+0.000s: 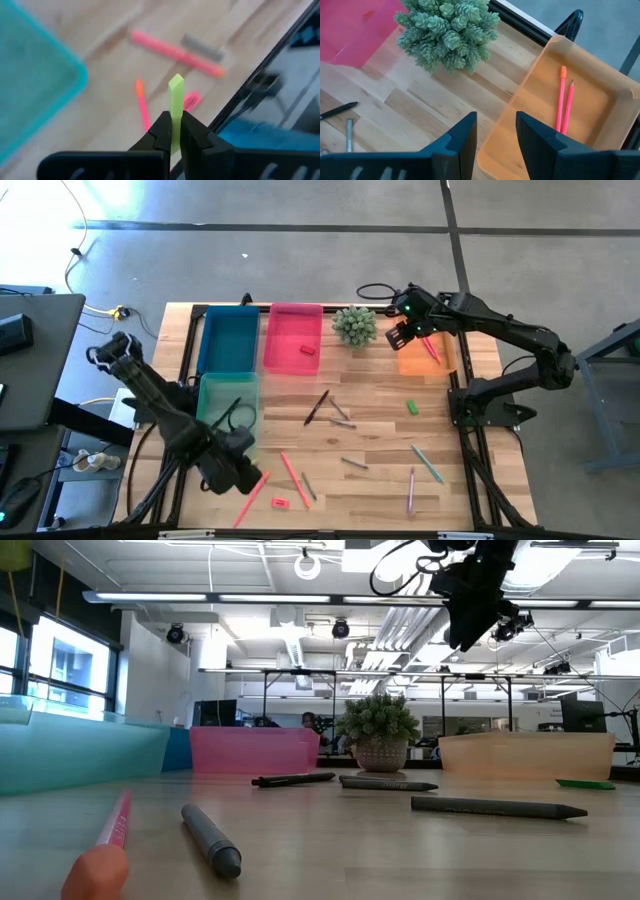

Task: Sort crayons/erasers/pens/pencils in bins
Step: Put the yellow eraser into the pink bin

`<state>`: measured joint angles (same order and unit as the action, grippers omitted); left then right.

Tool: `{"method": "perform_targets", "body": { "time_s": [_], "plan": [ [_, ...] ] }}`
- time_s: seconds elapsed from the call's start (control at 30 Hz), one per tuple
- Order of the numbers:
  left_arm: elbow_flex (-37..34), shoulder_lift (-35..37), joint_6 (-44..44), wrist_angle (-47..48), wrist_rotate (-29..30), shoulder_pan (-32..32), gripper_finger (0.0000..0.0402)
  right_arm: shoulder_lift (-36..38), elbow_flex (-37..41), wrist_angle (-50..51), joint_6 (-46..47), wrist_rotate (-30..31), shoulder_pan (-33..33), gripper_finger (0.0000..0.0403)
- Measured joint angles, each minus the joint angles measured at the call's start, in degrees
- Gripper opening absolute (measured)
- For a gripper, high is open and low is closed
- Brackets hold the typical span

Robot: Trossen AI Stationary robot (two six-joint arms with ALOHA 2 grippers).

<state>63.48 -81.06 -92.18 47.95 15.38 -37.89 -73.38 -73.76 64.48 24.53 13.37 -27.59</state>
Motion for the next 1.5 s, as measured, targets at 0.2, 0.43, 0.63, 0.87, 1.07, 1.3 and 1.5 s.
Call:
{"method": "perform_targets", "body": {
  "time_s": [0.2, 0.43, 0.63, 0.87, 1.07, 1.3, 1.5],
  "plan": [
    [0.0, 5.1, 7.3, 0.4, 9.1, 6.8, 0.0001, 0.0, 0.0, 0.0, -0.5, 0.1, 0.0, 0.0129],
    [0.0, 6.8, 19.9, 0.0, 10.4, 19.1, 0.0001, 0.0, 0.0, -1.7, -1.4, 0.2, 0.0, 0.0129],
    [0.0, 6.8, 30.3, -0.9, 9.3, 30.6, 0.0001, 0.0, 0.0, -3.3, -4.3, 0.2, 0.0, 0.0129],
    [0.0, 6.8, 41.6, -4.6, 9.3, 43.4, 0.0001, 0.0, 0.0, -6.7, -7.2, -0.5, 0.0, 0.0129],
    [0.0, 6.4, 49.3, -8.3, 8.8, 52.3, 0.0001, 0.0, 0.0, -9.3, -7.3, -0.9, 0.0, 0.0129],
    [0.0, 4.5, 57.6, -9.4, 5.4, 60.7, 0.0001, 0.0, 0.0, -9.5, -7.0, -0.9, 0.0, 0.0129],
    [0.0, -0.2, 64.9, -10.5, 0.7, 65.9, 0.0001, 0.0, 0.0, -9.8, -5.4, -0.9, -0.1, 0.0129]
  ]
}}
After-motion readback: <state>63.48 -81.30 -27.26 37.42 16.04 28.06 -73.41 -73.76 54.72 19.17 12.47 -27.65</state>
